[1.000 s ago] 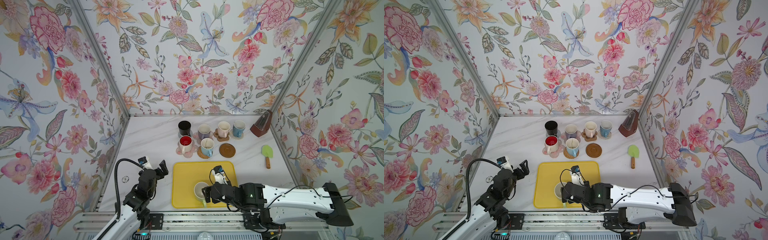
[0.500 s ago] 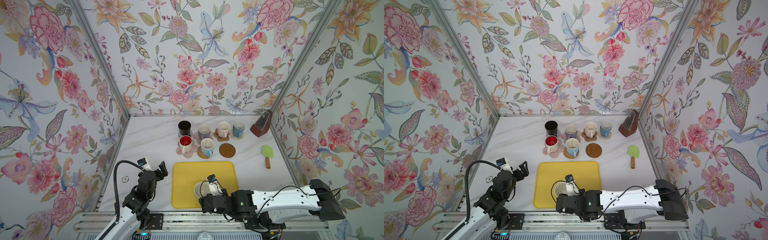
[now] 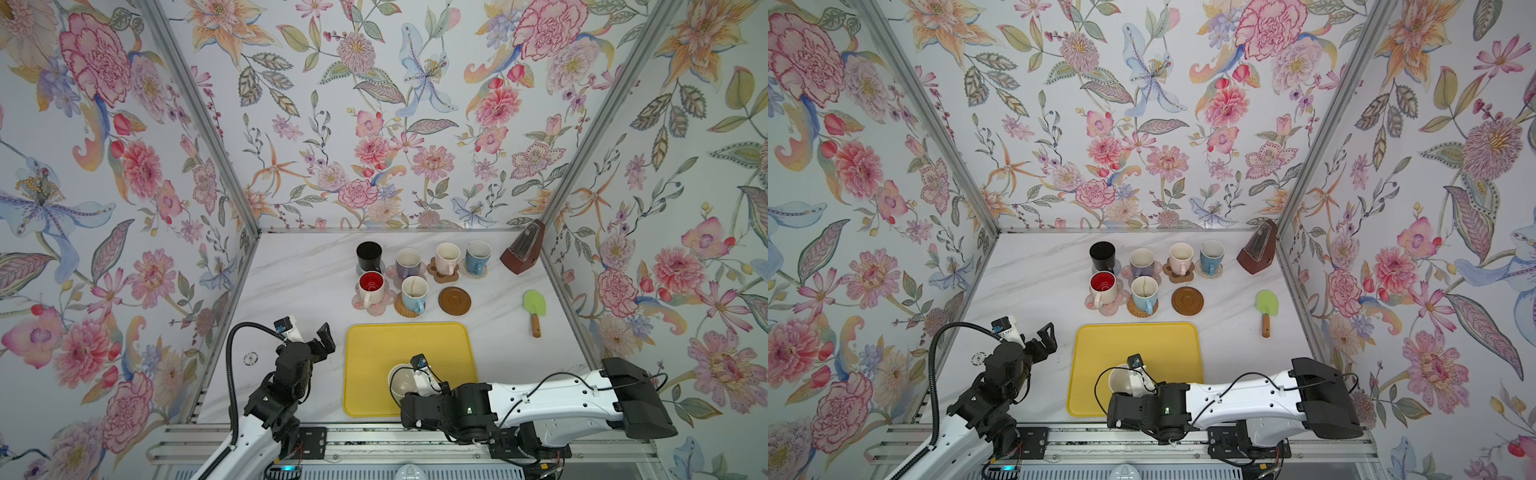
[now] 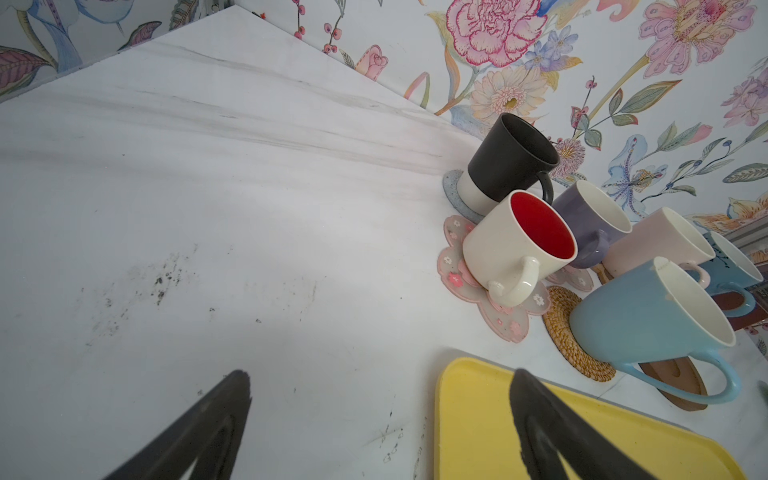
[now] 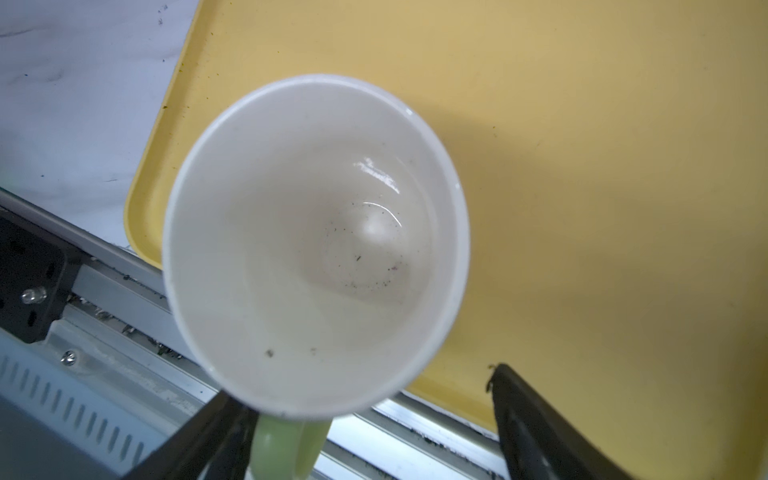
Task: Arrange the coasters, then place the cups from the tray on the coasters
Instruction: 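Close the right gripper on the rim of the pale green mug, then lift the pale green mug and carry it toward the brown wooden coaster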
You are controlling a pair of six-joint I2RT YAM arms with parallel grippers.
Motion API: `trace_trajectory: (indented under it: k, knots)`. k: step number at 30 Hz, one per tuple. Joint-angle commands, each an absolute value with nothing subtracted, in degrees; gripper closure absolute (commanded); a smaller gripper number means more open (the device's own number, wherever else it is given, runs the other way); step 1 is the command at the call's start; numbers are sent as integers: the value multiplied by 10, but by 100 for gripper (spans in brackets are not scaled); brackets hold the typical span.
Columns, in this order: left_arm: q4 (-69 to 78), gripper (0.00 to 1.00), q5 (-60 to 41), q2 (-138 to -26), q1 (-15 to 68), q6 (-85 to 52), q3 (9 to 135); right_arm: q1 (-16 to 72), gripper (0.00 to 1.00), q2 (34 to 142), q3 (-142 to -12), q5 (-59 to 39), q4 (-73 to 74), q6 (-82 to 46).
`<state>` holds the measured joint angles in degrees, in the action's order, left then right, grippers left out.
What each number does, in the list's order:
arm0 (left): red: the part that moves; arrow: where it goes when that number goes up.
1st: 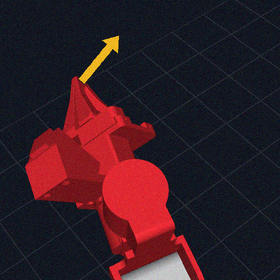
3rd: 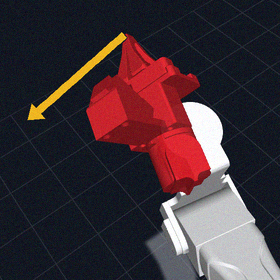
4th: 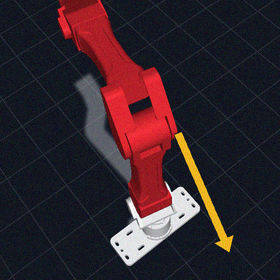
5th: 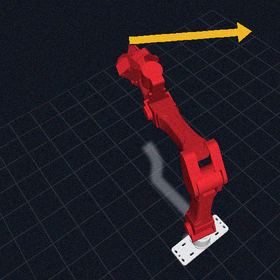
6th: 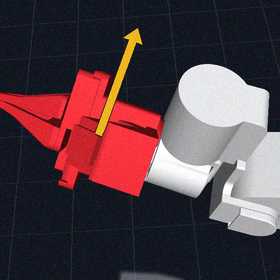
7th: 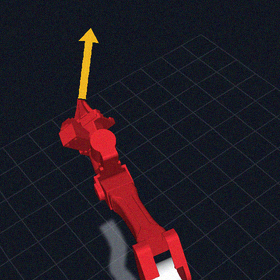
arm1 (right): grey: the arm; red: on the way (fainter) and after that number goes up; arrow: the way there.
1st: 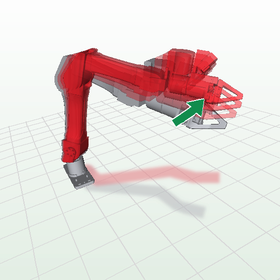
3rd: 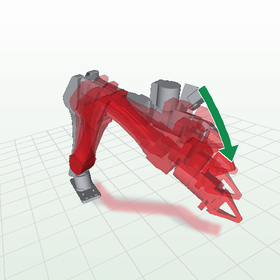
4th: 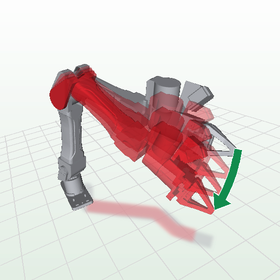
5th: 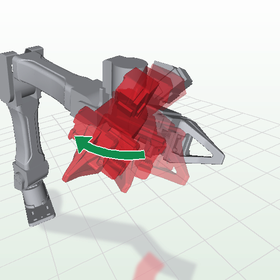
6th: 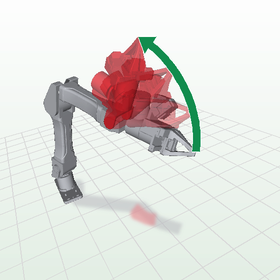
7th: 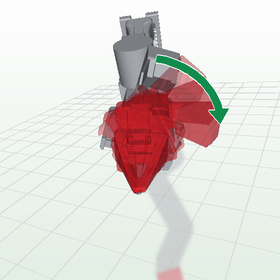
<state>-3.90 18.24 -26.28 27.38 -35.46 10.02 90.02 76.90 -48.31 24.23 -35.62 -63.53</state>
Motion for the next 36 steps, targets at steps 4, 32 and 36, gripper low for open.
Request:
trace_trajectory:
  k: [4, 32, 36]
  knots:
    - [-49, 1, 185, -260, 268, -358, 93, 896, 33, 783, -493, 240, -379, -628]
    - [-47, 1, 168, -254, 268, -352, 91, 863, 97, 808, -507, 225, -337, -551]
    - [-35, 1, 151, -259, 267, -341, 93, 841, 100, 787, -513, 231, -355, -540]
